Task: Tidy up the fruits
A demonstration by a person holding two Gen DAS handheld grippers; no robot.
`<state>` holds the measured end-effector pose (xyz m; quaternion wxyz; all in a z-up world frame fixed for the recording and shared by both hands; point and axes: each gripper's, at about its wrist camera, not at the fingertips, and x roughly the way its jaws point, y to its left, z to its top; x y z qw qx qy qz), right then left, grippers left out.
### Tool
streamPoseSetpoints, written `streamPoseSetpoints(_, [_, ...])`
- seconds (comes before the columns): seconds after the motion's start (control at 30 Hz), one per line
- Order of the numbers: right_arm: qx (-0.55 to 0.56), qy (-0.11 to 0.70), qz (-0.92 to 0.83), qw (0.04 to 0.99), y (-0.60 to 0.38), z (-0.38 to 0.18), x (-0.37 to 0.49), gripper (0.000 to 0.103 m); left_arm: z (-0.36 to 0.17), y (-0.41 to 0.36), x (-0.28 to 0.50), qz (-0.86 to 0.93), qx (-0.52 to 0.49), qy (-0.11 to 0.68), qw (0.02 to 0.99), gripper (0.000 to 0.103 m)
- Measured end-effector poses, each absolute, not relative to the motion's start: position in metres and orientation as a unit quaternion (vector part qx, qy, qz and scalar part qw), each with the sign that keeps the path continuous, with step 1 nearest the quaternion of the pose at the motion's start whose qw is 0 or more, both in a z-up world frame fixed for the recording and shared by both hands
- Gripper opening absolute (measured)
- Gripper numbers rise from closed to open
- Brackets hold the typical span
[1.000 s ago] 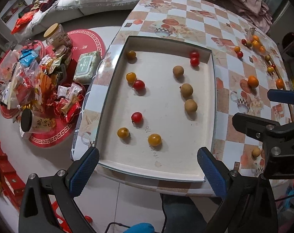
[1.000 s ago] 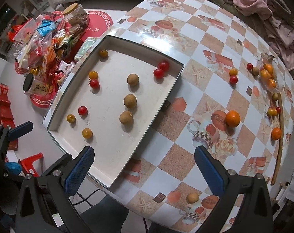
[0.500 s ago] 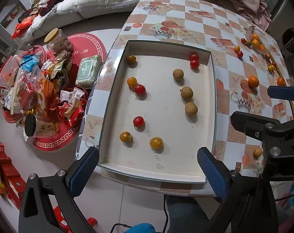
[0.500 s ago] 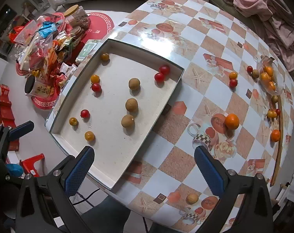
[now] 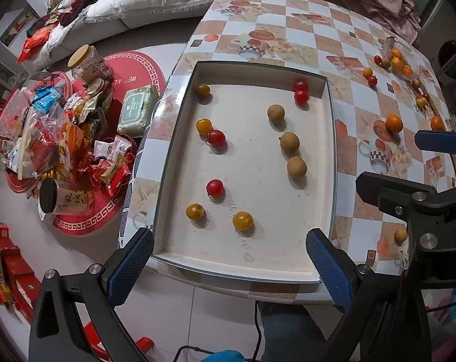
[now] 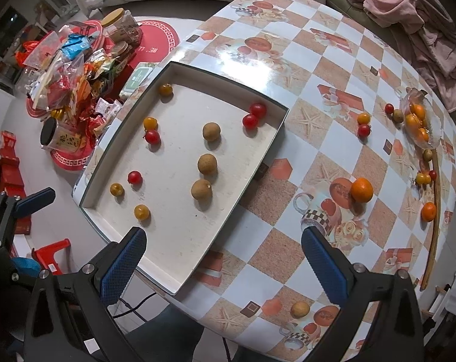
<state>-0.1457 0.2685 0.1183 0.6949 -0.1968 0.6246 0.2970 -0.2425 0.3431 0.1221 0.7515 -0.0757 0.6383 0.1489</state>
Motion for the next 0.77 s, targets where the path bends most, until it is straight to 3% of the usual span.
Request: streamPoseSetpoints(0.77, [-0.208,0.614,0.299,0.700,0.2689,0.1210,-0.1504,0.103,0.1227,0.3359,-0.2478,0.142,-0.063,0.635,0.757,0.101])
